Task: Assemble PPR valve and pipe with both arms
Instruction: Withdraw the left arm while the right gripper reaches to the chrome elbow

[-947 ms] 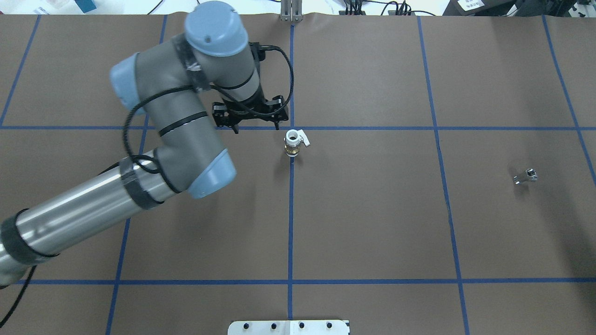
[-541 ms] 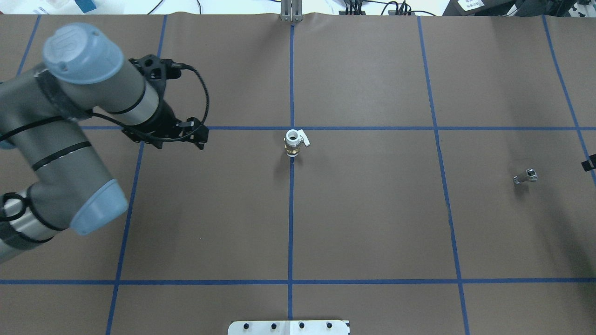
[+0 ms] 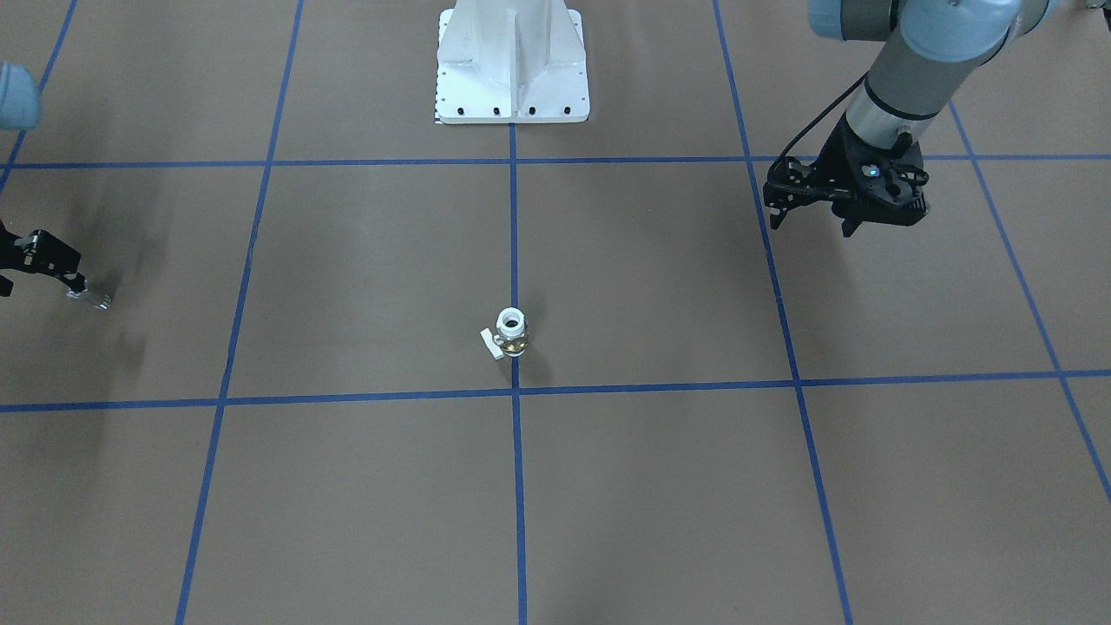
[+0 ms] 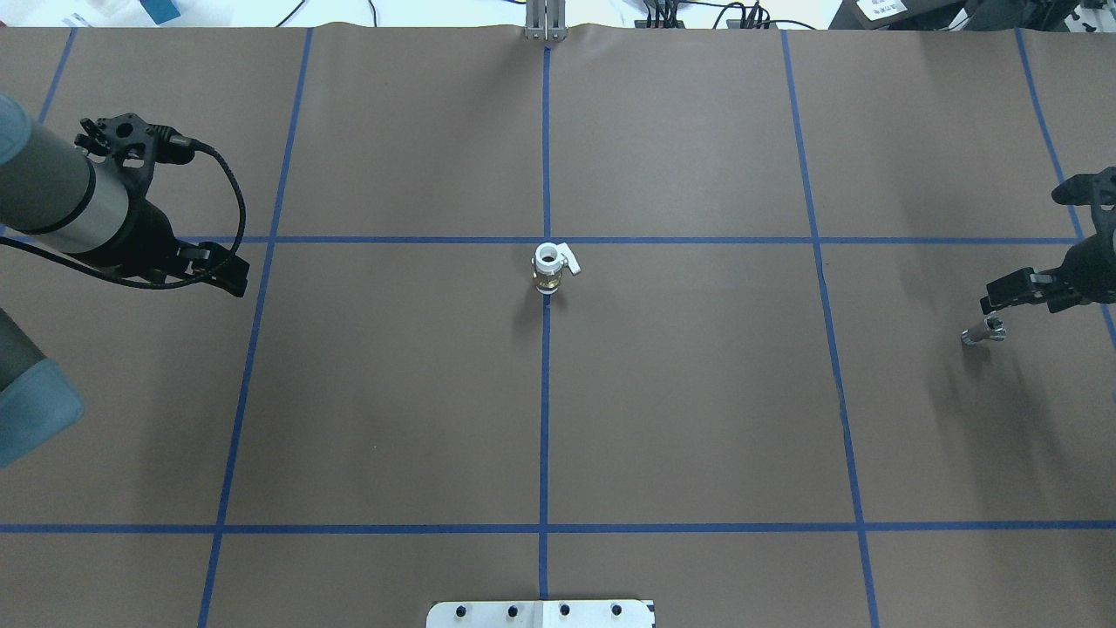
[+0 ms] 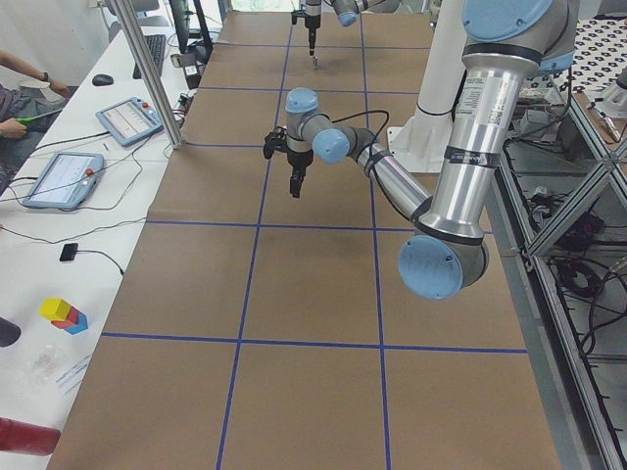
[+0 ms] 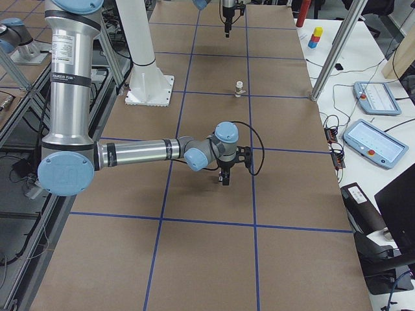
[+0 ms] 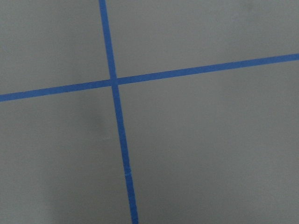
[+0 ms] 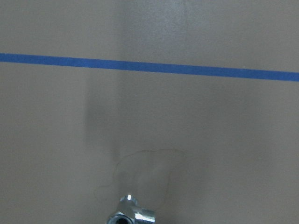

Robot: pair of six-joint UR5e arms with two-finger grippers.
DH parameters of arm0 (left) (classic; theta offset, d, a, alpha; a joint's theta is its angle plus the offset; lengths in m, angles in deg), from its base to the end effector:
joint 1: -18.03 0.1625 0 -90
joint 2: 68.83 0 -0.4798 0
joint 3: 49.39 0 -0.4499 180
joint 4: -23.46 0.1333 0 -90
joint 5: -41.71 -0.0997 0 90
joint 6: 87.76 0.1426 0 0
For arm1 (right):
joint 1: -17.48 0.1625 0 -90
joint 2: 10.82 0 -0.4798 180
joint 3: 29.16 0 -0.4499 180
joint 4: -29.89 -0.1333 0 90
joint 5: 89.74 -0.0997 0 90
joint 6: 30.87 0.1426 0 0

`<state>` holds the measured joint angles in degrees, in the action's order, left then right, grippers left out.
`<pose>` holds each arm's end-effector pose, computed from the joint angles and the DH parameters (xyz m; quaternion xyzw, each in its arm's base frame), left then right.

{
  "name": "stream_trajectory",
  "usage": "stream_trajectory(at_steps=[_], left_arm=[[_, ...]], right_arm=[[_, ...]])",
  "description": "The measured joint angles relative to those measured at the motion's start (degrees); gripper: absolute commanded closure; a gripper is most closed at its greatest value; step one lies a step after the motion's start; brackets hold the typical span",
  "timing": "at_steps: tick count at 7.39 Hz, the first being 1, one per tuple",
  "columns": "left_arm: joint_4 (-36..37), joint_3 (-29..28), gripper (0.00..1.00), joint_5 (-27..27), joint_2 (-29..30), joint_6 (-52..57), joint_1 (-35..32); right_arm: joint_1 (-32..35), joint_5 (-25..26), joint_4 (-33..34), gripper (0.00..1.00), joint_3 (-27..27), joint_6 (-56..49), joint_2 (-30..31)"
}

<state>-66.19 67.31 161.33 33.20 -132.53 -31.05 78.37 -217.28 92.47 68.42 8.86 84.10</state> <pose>0.3495 -0.4991 0.3856 0.0688 0.3931 0.0533 0.9154 -0.2276 -0.5042 0.6675 0.0270 -0.3952 0.0015 0.9182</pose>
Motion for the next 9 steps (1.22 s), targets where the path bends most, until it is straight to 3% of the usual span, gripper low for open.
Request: stream_trajectory(at_steps=[6, 7, 8, 9], left_arm=[[0.00, 0.22, 0.01, 0.02, -1.32, 1.42, -0.61], [0.00, 0.28, 0.01, 0.06, -1.32, 1.44, -0.64], [0.00, 0.32, 0.01, 0.08, -1.32, 1.44, -0.65], [0.00, 0.38, 0.01, 0.08, -1.28, 1.45, -0.65]], right_arm=[[-2.66, 0.15, -0.64, 0.15, -0.43, 3.16, -0.61], [-2.88, 0.12, -0.63, 0.22, -0.77, 3.16, -1.10], [-3.06, 0.11, -0.62, 0.40, -1.02, 3.15, -1.35], [-3.16, 0.10, -0.62, 0.49, -1.23, 3.11, -1.44]])
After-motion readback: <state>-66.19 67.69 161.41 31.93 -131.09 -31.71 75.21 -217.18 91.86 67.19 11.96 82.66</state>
